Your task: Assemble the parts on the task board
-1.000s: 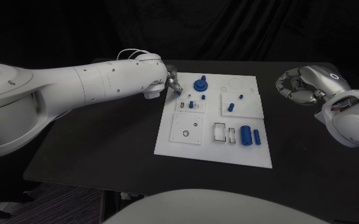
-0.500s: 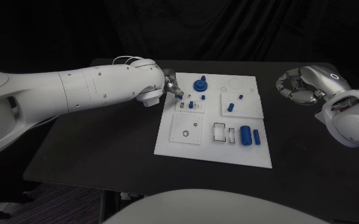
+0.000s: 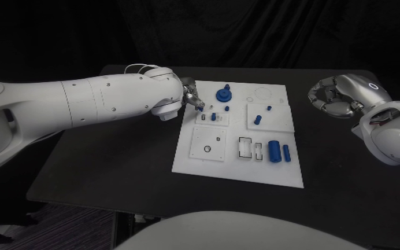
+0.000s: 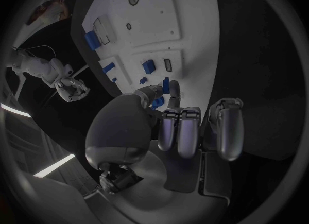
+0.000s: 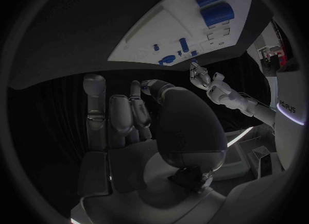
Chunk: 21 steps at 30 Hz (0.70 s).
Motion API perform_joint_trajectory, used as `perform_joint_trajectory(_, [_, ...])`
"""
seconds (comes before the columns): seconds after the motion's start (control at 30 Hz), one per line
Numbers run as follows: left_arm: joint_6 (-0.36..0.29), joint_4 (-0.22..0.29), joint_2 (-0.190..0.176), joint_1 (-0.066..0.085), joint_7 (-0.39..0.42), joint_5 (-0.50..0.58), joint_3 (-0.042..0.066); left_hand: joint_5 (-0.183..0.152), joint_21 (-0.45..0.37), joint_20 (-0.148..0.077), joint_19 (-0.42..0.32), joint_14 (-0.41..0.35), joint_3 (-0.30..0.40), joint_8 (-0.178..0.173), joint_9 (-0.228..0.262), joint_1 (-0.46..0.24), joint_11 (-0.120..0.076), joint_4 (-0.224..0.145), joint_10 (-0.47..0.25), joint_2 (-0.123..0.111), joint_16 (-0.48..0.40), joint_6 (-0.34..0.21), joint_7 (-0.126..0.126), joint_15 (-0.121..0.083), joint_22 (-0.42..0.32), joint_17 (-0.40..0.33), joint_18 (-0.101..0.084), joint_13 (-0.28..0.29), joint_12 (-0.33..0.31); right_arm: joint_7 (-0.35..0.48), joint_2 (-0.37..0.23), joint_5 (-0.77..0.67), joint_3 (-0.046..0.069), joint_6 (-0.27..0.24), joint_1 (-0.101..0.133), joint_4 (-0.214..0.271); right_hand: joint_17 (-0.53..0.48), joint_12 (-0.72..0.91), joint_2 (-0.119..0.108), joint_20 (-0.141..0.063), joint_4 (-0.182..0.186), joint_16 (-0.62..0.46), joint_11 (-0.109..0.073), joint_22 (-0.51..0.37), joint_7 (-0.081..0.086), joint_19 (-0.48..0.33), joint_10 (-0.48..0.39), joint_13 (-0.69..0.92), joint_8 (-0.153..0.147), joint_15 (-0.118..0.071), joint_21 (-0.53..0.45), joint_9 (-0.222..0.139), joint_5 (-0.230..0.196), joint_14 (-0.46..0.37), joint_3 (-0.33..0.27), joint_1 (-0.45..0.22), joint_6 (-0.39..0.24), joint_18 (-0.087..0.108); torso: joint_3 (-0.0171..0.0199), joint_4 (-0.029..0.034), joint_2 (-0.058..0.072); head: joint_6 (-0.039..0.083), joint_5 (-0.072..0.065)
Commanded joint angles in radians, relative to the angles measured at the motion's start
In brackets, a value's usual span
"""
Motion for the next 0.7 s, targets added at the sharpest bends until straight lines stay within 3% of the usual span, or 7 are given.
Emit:
perform_joint_trajectory(0.03, [0.004, 0.004, 0.002, -0.002, -0.003, -0.047, 0.001, 0.0, 0.005, -0.007, 0.03, 0.106, 0.005, -0.005, -0.002, -0.01, -0.008, 0.001, 0.098, 0.005, 0.003, 0.011, -0.004, -0.009, 0.21, 0.263, 0.01, 0.259, 0.003, -0.019, -0.001, -0.006, 0.001, 0.003, -0.003, 0.0, 0.0, -0.007, -0.002, -0.004, -0.008, -0.006, -0.002, 0.077, -0.001, 0.001, -0.004, -0.001, 0.006, -0.004, -0.003, 0.001, 0.003, -0.004, 0.0, 0.008, 0.0, 0.0, -0.0001, 0.0003, 0.0, 0.0, 0.001])
perform_joint_trajectory(0.4, [0.015, 0.011, 0.0, -0.007, -0.008, -0.06, 0.001, -0.002, 0.004, -0.007, 0.03, 0.106, 0.007, -0.004, -0.002, -0.015, -0.008, 0.002, 0.098, 0.006, 0.003, 0.013, -0.004, -0.009, 0.21, 0.263, 0.01, 0.258, 0.002, -0.02, 0.0, -0.006, 0.001, 0.003, -0.003, 0.0, -0.002, -0.008, -0.002, -0.004, -0.011, -0.008, -0.001, 0.077, 0.0, 0.001, -0.005, -0.002, 0.007, -0.004, -0.004, 0.002, 0.003, -0.005, 0.001, 0.01, 0.0, 0.0, -0.0004, -0.0014, 0.002, 0.0, 0.003])
perform_joint_trajectory(0.7, [0.015, 0.024, -0.002, -0.022, -0.009, -0.061, 0.001, -0.002, 0.005, -0.008, 0.03, 0.106, 0.008, -0.004, -0.002, -0.016, -0.008, 0.002, 0.098, 0.006, 0.003, 0.014, -0.004, -0.009, 0.21, 0.263, 0.01, 0.258, 0.002, -0.022, -0.001, -0.006, 0.001, 0.004, -0.003, 0.002, -0.001, -0.008, -0.002, -0.004, -0.012, -0.008, -0.001, 0.077, 0.0, 0.001, -0.005, -0.002, 0.007, -0.004, -0.004, 0.002, 0.003, -0.004, 0.001, 0.011, 0.0, 0.0, 0.001, -0.0004, 0.0, 0.0, 0.003])
